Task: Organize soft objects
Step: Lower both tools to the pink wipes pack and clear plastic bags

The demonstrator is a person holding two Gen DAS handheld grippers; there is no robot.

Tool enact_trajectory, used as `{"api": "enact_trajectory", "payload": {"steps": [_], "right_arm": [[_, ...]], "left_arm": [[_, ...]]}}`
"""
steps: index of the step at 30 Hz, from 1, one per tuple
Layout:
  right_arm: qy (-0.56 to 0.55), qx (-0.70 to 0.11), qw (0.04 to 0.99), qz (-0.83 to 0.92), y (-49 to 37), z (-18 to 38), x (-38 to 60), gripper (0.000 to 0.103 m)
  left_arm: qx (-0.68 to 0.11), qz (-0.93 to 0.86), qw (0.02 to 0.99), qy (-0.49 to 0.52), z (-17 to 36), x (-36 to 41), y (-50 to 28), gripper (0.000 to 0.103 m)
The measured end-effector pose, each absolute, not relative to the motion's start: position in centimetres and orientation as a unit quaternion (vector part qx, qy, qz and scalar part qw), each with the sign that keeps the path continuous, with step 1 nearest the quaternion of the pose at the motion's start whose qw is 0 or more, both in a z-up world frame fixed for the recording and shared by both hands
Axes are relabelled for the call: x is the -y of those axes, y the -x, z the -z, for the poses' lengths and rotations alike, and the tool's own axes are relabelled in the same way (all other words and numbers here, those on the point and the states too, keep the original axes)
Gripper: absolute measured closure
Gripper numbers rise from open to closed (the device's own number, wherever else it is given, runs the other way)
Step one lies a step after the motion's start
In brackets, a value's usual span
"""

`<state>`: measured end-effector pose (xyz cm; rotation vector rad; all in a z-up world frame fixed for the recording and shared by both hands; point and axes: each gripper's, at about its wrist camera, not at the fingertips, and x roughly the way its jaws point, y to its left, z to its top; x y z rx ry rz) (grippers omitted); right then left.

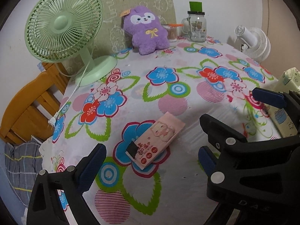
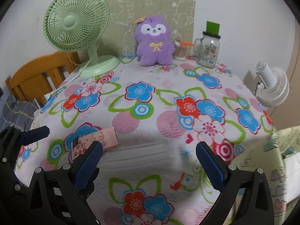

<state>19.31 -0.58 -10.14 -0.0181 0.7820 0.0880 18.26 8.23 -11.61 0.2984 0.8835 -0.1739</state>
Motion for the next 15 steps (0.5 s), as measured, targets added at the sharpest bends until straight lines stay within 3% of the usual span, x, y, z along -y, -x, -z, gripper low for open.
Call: {"api": "enact_trajectory", "payload": {"steps": [15], "right_arm": [[0.001,-0.434,0.899,-0.057,-22.2,13.5,-0.2,0.002]], "left_arm": [[-0.456,0.113,0.864,-0.182,14.1,-8.1,-20.2,0.014]]}}
